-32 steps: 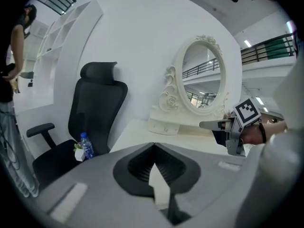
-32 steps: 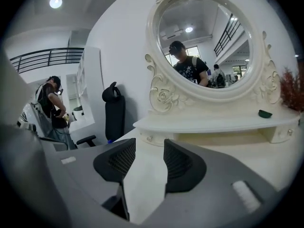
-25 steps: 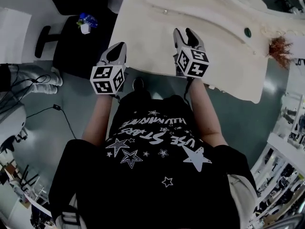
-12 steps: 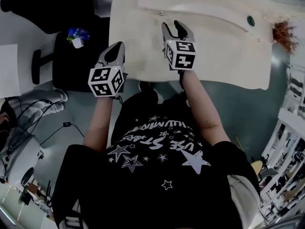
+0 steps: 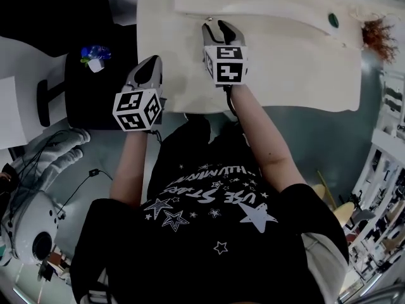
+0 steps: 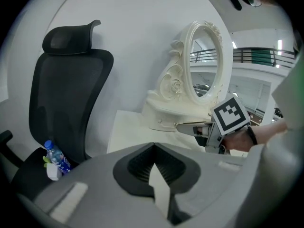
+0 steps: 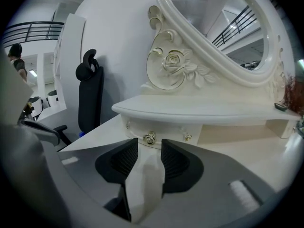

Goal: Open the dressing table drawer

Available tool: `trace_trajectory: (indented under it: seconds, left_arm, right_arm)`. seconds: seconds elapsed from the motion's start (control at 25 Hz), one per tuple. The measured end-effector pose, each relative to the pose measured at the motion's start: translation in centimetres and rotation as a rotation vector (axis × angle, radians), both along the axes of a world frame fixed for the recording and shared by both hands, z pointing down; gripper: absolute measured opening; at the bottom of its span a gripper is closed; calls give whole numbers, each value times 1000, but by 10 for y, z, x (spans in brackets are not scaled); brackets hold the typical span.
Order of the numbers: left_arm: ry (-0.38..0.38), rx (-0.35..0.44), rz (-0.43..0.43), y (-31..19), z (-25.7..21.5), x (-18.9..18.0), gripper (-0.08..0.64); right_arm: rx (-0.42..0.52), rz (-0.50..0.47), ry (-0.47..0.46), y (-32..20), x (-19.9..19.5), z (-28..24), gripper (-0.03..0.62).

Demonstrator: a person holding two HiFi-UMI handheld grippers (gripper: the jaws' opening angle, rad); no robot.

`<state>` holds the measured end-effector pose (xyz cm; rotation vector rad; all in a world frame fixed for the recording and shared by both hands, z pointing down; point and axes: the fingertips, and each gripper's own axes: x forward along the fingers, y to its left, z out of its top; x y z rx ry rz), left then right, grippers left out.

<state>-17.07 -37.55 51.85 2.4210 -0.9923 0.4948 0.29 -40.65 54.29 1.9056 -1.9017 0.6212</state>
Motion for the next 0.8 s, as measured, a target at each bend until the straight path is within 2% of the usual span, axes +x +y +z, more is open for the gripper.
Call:
trace_trajectory:
  seconds: [0.2,0.52,0.8]
  left_arm:
    - [11,-24,4,1,4,3,2]
    - [-3,-30,21,4,10,3,2]
    - [-19,-29,1,12,8,-4,2]
  right_arm:
    - [-19,22,20,-11,-1,6,141]
    - [-50,38,44,-16,-1,9,127]
    - [-52,15,22,-10,-5,8,126]
